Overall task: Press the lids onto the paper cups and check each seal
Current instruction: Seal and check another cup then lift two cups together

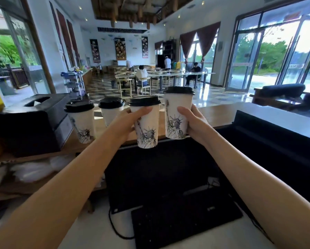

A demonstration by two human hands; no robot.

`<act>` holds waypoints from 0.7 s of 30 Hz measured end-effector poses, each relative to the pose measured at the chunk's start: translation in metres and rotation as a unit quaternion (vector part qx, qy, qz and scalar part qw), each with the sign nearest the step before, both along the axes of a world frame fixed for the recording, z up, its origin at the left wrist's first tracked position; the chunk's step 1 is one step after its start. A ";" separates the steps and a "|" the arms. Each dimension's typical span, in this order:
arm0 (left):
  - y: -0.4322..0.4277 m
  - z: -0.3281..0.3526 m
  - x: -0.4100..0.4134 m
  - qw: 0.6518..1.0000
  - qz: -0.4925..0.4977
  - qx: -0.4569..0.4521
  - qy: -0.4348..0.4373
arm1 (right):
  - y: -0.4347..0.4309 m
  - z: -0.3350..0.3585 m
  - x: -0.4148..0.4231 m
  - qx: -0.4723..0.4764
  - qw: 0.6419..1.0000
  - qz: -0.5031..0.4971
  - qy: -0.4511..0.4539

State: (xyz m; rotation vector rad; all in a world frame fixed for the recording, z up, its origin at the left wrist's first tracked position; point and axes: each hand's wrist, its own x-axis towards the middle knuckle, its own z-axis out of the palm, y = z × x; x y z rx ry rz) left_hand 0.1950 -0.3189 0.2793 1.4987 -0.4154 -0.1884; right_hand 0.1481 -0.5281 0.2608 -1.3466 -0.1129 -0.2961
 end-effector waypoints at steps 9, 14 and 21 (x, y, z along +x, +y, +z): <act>-0.040 -0.011 0.083 0.999 0.039 -0.020 -0.019 | -0.051 -0.013 0.103 -0.029 0.999 0.019 -0.015; -0.046 -0.027 0.108 0.997 0.070 0.005 -0.029 | -0.065 -0.038 0.133 -0.027 0.999 0.015 -0.016; -0.044 -0.038 0.116 0.996 0.058 0.006 -0.062 | -0.069 -0.054 0.155 -0.035 0.998 0.052 -0.014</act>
